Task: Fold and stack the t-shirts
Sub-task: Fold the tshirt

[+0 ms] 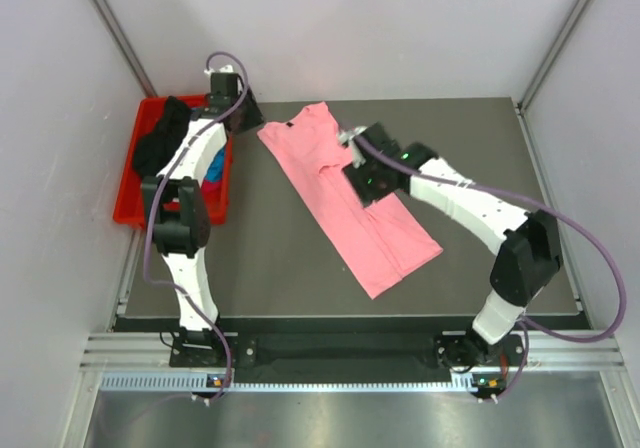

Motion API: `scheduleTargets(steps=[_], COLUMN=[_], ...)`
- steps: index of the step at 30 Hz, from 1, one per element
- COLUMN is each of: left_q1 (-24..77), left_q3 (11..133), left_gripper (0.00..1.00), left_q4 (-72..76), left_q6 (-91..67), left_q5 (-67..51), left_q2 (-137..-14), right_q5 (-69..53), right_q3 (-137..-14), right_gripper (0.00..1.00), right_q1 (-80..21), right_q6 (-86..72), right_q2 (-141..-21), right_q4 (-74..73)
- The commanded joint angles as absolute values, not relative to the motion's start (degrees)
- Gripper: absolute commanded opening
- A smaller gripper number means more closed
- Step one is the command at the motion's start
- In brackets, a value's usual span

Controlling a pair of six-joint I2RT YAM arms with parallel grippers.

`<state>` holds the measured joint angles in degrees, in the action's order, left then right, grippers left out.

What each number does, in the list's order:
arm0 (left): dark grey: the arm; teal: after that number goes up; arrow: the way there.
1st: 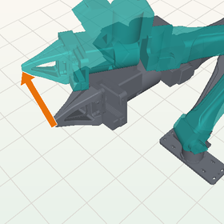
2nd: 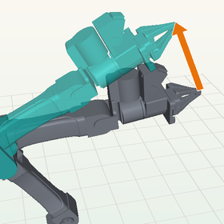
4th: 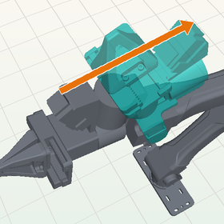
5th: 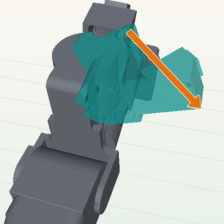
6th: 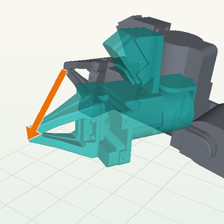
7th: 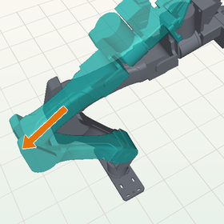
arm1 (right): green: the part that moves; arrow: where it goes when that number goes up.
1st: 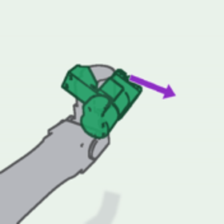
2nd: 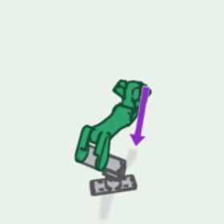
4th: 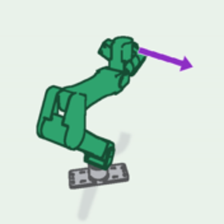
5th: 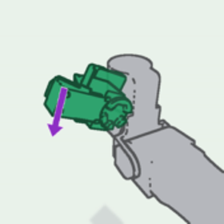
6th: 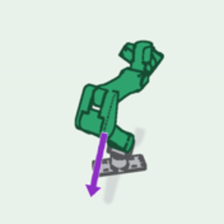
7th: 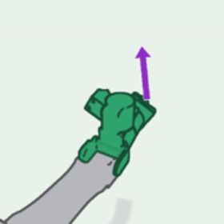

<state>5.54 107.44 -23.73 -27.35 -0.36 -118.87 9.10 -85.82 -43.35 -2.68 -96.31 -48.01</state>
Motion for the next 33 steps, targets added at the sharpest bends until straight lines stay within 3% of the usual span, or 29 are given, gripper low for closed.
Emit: scheduleTargets(steps=[1,7,12,22,28,31,33], left_q1=[6.94,6.94,6.94,6.86,6.33,6.07,5.54], left_q3=[100.82,100.46,104.5,113.03,112.67,113.29,113.03], left_gripper=[0.47,0.47,0.47,0.48,0.49,0.49,0.49], left_q4=[-19.28,-18.02,-23.2,-26.46,-23.47,-23.99,-23.82], left_q6=[-28.21,-31.99,-33.13,-32.52,-33.92,-33.84,-33.84], left_q5=[-10.17,-16.44,-6.44,2.72,1.06,0.88,0.62], left_q2=[-115.67,-120.31,-124.45,-132.71,-134.12,-134.65,-134.3], right_q5=[1.78,-9.84,-12.66,-18.27,-22.06,-21.71,-22.93], right_q3=[-92.45,-101.41,-111.79,-101.86,-104.06,-108.0,-113.36], right_gripper=[0.5,0.48,0.46,0.5,0.54,0.63,0.64], right_q1=[-35.79,-27.08,-21.98,-16.96,-17.23,-17.58,-17.49], right_q6=[-4.48,-2.99,-3.07,1.23,-11.41,-17.91,-23.63], right_q2=[-97.46,-108.16,-117.94,-118.38,-124.44,-129.7,-133.05], right_q4=[-39.75,-31.65,-36.72,-30.24,-13.23,-8.8,-7.83])
